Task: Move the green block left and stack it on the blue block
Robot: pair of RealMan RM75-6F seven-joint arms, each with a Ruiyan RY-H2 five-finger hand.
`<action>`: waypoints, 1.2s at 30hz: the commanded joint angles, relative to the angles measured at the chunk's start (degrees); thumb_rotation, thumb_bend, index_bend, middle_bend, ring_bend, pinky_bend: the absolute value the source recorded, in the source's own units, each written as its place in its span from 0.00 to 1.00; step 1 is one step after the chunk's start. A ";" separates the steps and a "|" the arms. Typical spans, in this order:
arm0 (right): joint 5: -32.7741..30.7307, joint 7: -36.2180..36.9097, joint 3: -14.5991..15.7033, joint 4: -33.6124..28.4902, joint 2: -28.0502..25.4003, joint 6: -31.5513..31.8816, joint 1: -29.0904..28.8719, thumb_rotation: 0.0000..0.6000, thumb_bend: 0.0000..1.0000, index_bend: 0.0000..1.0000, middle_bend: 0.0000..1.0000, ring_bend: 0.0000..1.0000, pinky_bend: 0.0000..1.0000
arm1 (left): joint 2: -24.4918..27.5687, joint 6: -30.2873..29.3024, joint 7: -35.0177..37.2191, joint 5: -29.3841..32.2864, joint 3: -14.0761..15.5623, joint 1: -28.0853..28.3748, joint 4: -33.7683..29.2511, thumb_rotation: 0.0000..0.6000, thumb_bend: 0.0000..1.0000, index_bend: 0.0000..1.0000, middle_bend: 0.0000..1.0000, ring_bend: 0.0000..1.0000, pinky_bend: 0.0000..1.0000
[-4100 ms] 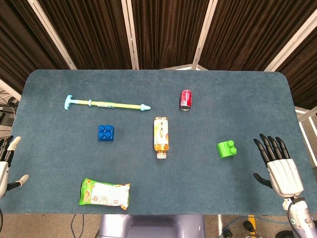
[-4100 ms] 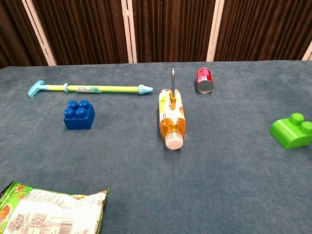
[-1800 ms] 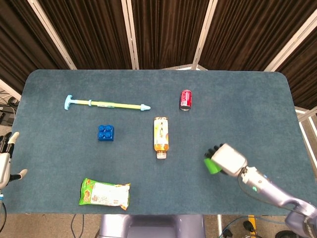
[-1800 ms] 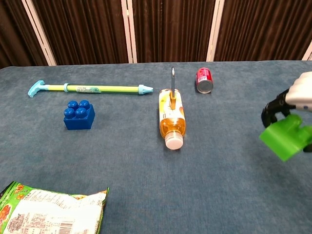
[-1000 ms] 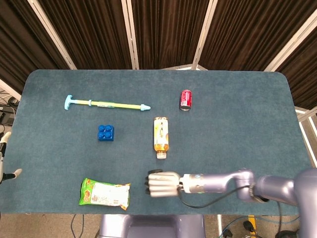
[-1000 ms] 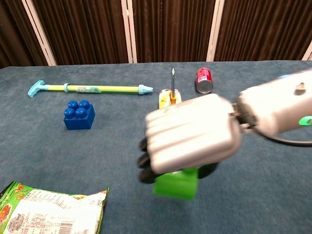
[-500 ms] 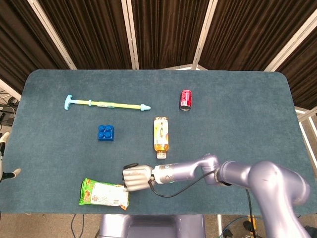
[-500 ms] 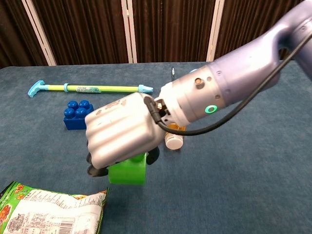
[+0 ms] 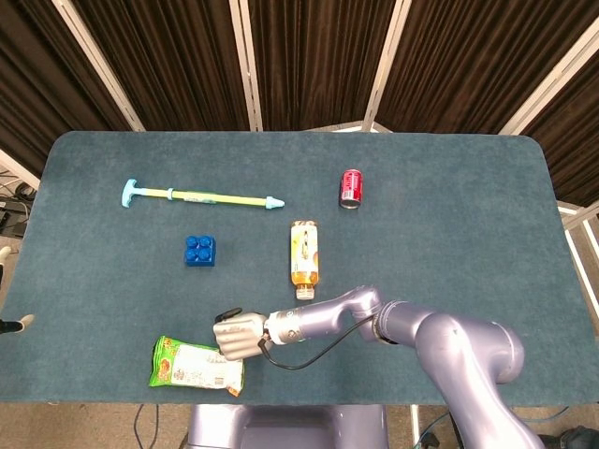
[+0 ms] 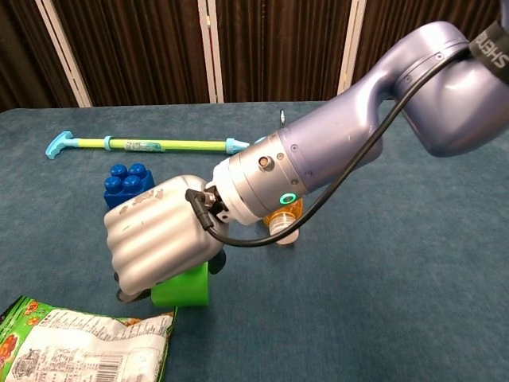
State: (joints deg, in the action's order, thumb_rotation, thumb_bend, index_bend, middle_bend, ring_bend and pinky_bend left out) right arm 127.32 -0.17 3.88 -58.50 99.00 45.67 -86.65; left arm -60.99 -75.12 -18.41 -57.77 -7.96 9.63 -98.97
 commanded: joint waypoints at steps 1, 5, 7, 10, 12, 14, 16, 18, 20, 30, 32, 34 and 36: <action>-0.47 -0.51 1.09 1.16 0.62 0.30 -0.51 1.00 0.52 0.33 0.38 0.30 0.51 | 0.07 0.15 0.18 0.16 0.04 0.07 0.14 1.00 0.00 0.00 0.00 0.00 0.00; -1.94 -4.58 1.11 0.76 -0.08 -1.25 -0.19 1.00 0.02 0.03 0.11 0.10 0.33 | 0.17 0.00 0.32 0.08 0.20 0.05 0.03 1.00 0.00 0.00 0.00 0.00 0.00; -2.59 -6.09 0.95 -0.46 -1.00 -0.71 0.23 1.00 0.00 0.01 0.07 0.07 0.28 | 0.21 -0.10 0.42 0.01 0.25 0.04 -0.04 1.00 0.00 0.00 0.00 0.00 0.00; -3.79 -8.20 0.58 -3.00 -3.37 0.31 1.00 1.00 0.00 0.00 0.06 0.05 0.24 | 0.25 -0.14 0.59 -0.04 0.33 0.05 -0.09 1.00 0.00 0.00 0.00 0.00 0.00; -4.64 -9.64 0.41 -5.55 -5.77 0.96 1.68 1.00 0.00 0.00 0.05 0.05 0.23 | 0.27 -0.08 0.68 -0.19 0.44 0.09 -0.10 1.00 0.00 0.00 0.00 0.00 0.00; -5.33 -11.07 0.26 -8.05 -8.22 1.65 2.42 1.00 0.00 0.00 0.05 0.05 0.23 | 0.27 -0.09 0.69 -0.39 0.58 0.11 -0.13 1.00 0.00 0.00 0.00 0.00 0.00; -6.22 -12.52 0.06 -10.83 -11.02 2.58 3.55 1.00 0.00 0.00 0.06 0.05 0.23 | 0.24 -0.11 0.74 -0.68 0.72 0.14 -0.16 1.00 0.00 0.00 0.00 0.00 0.00; -6.93 -13.49 -0.08 -12.71 -13.08 3.50 4.58 1.00 0.00 0.00 0.06 0.05 0.23 | 0.22 -0.16 0.82 -1.02 0.82 0.16 -0.18 1.00 0.00 0.00 0.00 0.00 0.00; -7.94 -14.70 -0.26 -14.90 -15.83 5.19 6.29 1.00 0.00 0.00 0.06 0.05 0.23 | 0.20 -0.38 1.14 -1.69 0.92 0.13 -0.13 1.00 0.00 0.00 0.00 0.00 0.00; -22.85 -15.60 0.15 -21.35 -35.26 29.36 30.95 1.00 0.00 0.00 0.01 0.01 0.25 | 0.50 -1.63 7.29 -16.85 1.97 2.38 2.37 1.00 0.00 0.00 0.00 0.00 0.00; -26.75 -14.68 0.18 -22.03 -36.66 32.02 35.74 1.00 0.00 0.00 0.00 0.00 0.19 | 0.87 -0.76 6.46 -18.52 2.09 3.50 2.22 1.00 0.00 0.00 0.00 0.00 0.00; -31.39 -13.15 0.18 -23.28 -37.50 33.14 39.93 1.00 0.00 0.00 0.00 0.00 0.12 | 1.05 0.19 5.13 -19.96 2.15 4.72 1.65 1.00 0.00 0.00 0.00 0.00 0.00; -35.87 -11.42 0.46 -25.44 -38.39 33.84 44.22 1.00 0.00 0.00 0.00 0.00 0.05 | 1.10 1.76 4.20 -22.07 2.31 6.43 0.92 1.00 0.00 0.00 0.00 0.00 0.00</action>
State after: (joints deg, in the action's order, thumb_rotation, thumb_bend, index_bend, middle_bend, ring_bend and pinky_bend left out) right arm 99.87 -14.44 3.92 -80.41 64.80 74.58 -50.42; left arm -60.13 -74.63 -13.42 -78.34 -5.91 14.66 -97.56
